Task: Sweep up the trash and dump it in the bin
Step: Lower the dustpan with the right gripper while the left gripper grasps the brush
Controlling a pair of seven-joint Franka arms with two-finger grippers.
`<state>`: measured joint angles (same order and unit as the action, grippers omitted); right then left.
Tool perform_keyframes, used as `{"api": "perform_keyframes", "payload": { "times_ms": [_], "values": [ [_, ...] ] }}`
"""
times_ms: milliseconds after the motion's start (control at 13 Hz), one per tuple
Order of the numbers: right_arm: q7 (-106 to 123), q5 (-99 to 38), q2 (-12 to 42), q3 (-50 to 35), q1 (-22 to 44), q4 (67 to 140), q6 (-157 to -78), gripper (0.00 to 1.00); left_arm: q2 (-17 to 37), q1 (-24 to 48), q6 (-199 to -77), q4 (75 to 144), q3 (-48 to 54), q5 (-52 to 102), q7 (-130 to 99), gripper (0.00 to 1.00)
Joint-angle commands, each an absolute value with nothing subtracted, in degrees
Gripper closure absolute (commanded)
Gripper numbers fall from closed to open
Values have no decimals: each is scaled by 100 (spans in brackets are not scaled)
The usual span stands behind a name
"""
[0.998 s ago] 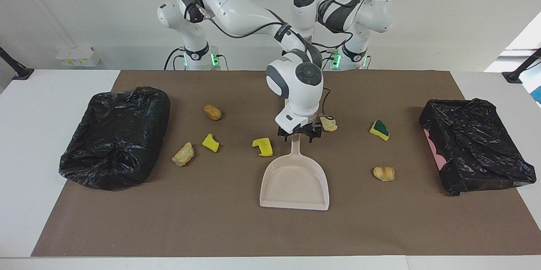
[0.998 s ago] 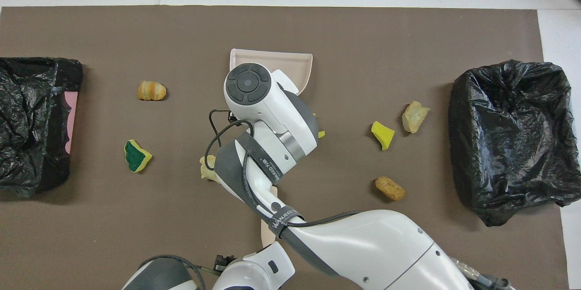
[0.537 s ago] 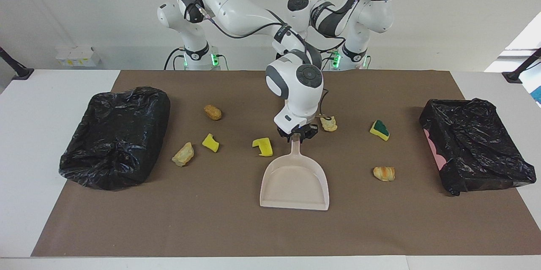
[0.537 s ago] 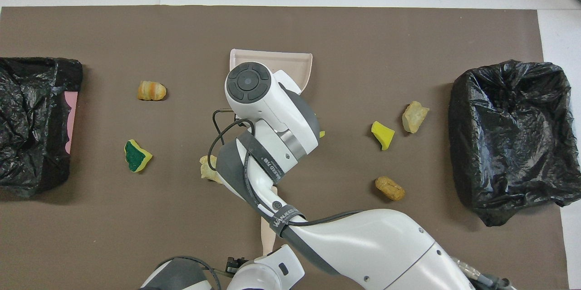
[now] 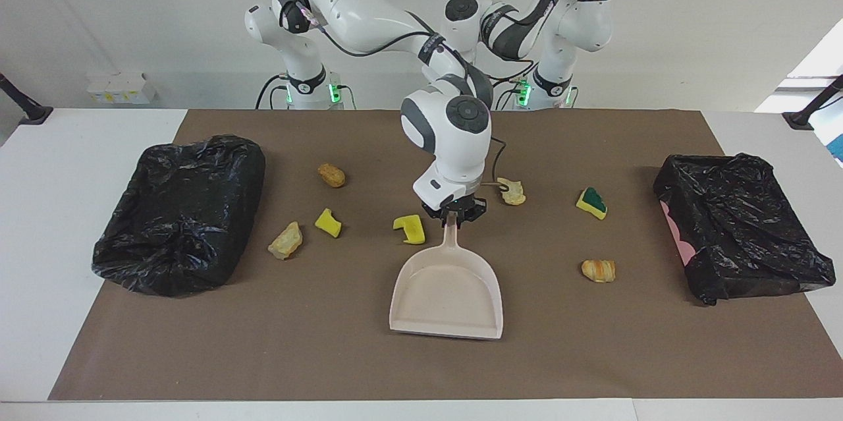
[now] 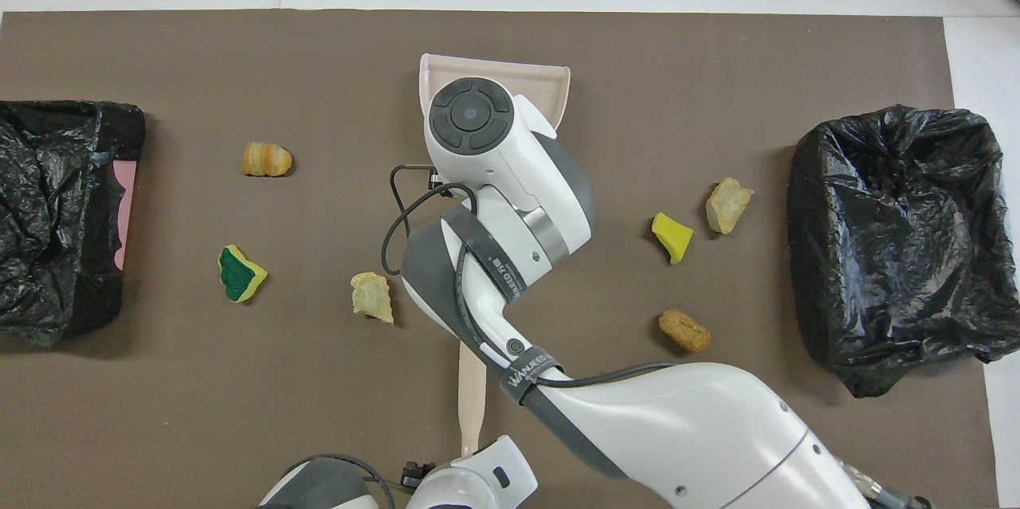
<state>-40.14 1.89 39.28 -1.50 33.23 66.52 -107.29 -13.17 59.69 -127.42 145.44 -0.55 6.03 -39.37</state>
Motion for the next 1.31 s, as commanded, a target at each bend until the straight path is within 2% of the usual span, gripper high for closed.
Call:
{"api": "perform_keyframes", "payload": {
  "times_ms": [0, 154, 307, 461, 537, 921, 1075, 1228],
  "values": [
    [-3255, 211, 3421, -193, 3165, 6855, -10451, 100, -1362, 6100, -12858, 14660, -141, 773, -3929, 15],
    [-2492, 88, 3122, -246, 2911, 7048, -10214, 100, -1362, 6100, -12858, 14660, -141, 817, -3955, 27],
    [-1289, -17, 2875, -246, 2839, 7241, -9933, 100, -1362, 6100, -12832, 14660, -149, 844, -3981, 47],
    [2, -26, 2743, -246, 2708, 7426, -9643, 100, -1345, 6091, -12788, 14617, -149, 844, -3999, 87],
    [539, -26, 2673, -246, 2690, 7531, -9607, 100, -1327, 6091, -12771, 14590, -158, 844, -3982, 98],
    [2353, 79, 2514, -237, 2575, 7901, -9642, 100, -1301, 5872, -12490, 14266, -220, 747, -3902, 100],
    [3194, 88, 2496, -237, 2523, 7945, -9615, 100, -1327, 5399, -12280, 14064, -211, 398, -3867, 100],
    [4197, 18, 2304, -246, 2583, 8295, -9720, 100, -1371, 5047, -11806, 13791, -220, 80, -3841, 100]
  ]
}}
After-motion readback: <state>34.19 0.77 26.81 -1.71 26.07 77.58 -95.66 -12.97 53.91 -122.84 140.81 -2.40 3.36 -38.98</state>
